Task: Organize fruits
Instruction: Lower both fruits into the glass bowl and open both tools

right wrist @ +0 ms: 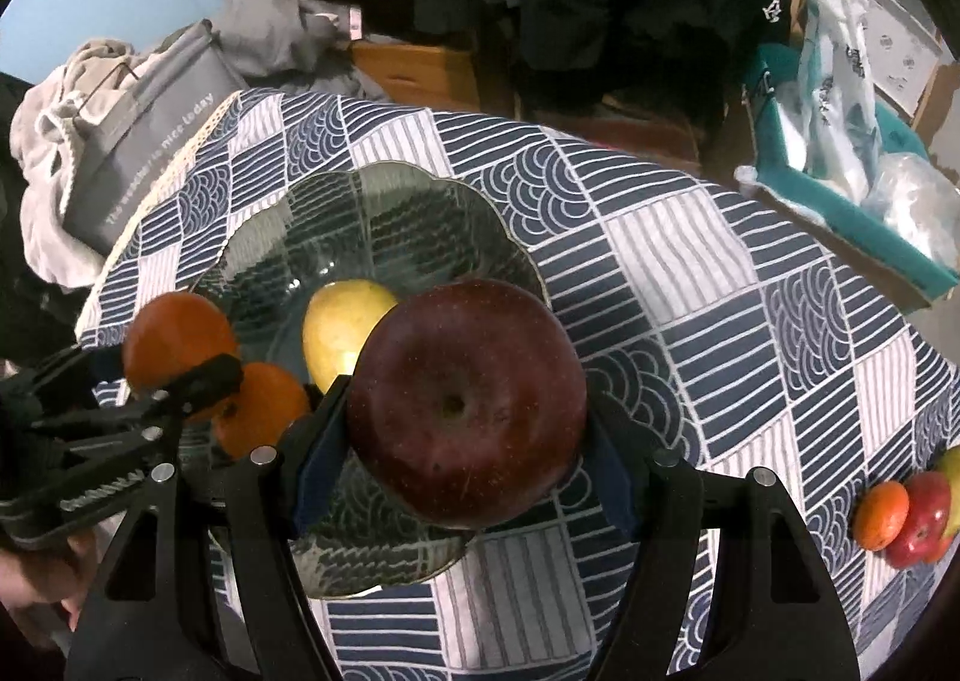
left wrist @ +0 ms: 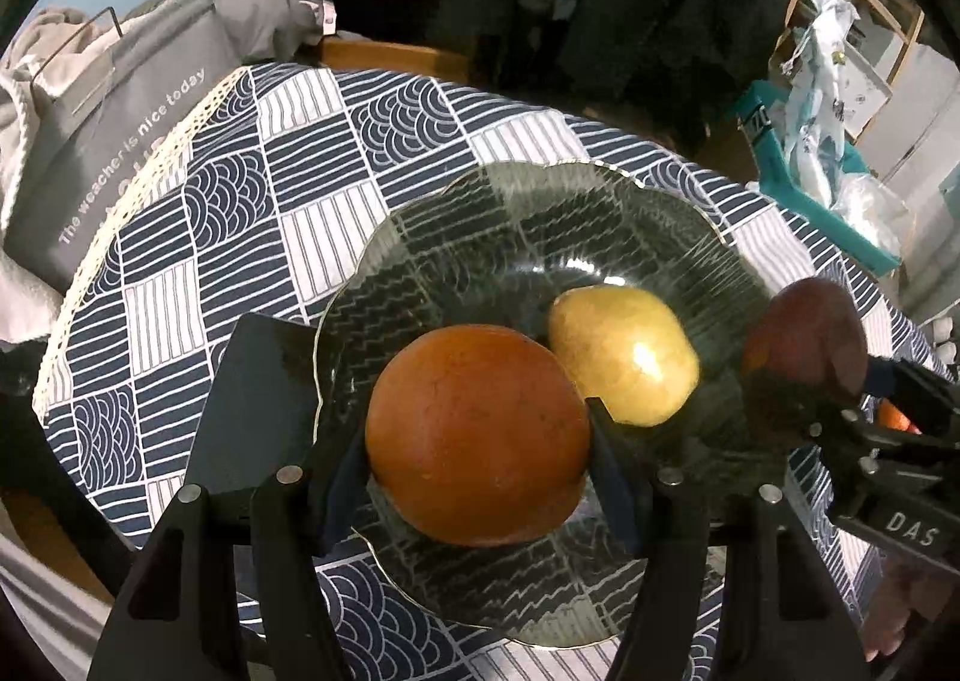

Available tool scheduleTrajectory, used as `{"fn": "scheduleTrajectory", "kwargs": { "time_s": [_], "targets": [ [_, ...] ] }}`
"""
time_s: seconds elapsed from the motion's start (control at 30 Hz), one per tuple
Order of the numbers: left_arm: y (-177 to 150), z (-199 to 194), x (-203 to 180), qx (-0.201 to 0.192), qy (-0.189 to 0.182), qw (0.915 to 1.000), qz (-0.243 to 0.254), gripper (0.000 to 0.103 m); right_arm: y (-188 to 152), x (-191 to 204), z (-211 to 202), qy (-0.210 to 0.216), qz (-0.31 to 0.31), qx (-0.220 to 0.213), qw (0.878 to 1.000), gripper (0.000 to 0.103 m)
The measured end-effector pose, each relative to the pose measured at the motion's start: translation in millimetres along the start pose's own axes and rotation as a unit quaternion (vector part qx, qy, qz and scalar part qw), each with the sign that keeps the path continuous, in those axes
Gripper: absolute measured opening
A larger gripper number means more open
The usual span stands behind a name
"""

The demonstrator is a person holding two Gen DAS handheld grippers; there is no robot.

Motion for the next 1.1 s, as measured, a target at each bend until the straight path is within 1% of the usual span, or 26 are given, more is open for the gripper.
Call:
{"fn": "scheduleTrajectory", "kwargs": {
  "time_s": [0.17,0.4,0.53,0.67,0.77,0.83,0.93,1.1],
  "targets": [
    [0.5,-0.5,1.1,-0.001,-0.001,1.0000,0.000,0.068,-1.1,3.3,7.3,0.005,-0.003,0.011,1.000,0.072],
    [1.4,0.1,1.8,0.004,0.001,1.0000,-0.001,0.069,-3.1,8.6,11.1,-0.001,-0.019,0.023,1.000,0.072],
    [0.2,-0.1,1.6,0.007,0.005,1.0000,0.000,0.069,-4.0,7.0,9.9,0.005,-0.012,0.026,1.000,0.072],
    [2.0,-7.2,2.0,-0.008,0.027,0.9996,0.009,0.075,-5.2,8.1,7.7,0.003,-0.010,0.028,1.000,0.072],
    [4.1,-13.7,4.0,-0.019,0.027,0.9994,0.008,0.075,-5.6,10.1,6.0,0.005,-0.012,0.027,1.000,0.072],
    [5.5,-18.6,3.8,-0.023,0.022,0.9995,0.006,0.075,-4.8,11.0,2.3,0.009,-0.013,0.019,1.000,0.073],
    [6.6,-26.2,1.5,-0.032,0.019,0.9992,0.010,0.075,3.0,14.1,-13.0,0.017,-0.011,-0.009,1.000,0.076],
    [8.6,-44.6,-4.3,-0.049,0.006,0.9987,0.014,0.075,17.1,11.5,-44.6,0.005,-0.003,-0.044,0.999,0.077]
  ]
}}
Point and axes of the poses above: each gripper's, at about its wrist camera, not at the fingertips, and z roughly the way its jaws point, x to its left, y to its top, the point moved 4 cm from there along z, roughly the way its jaws point, and after that the axes turned 3 degrees about -z, right-handed, at the moved point
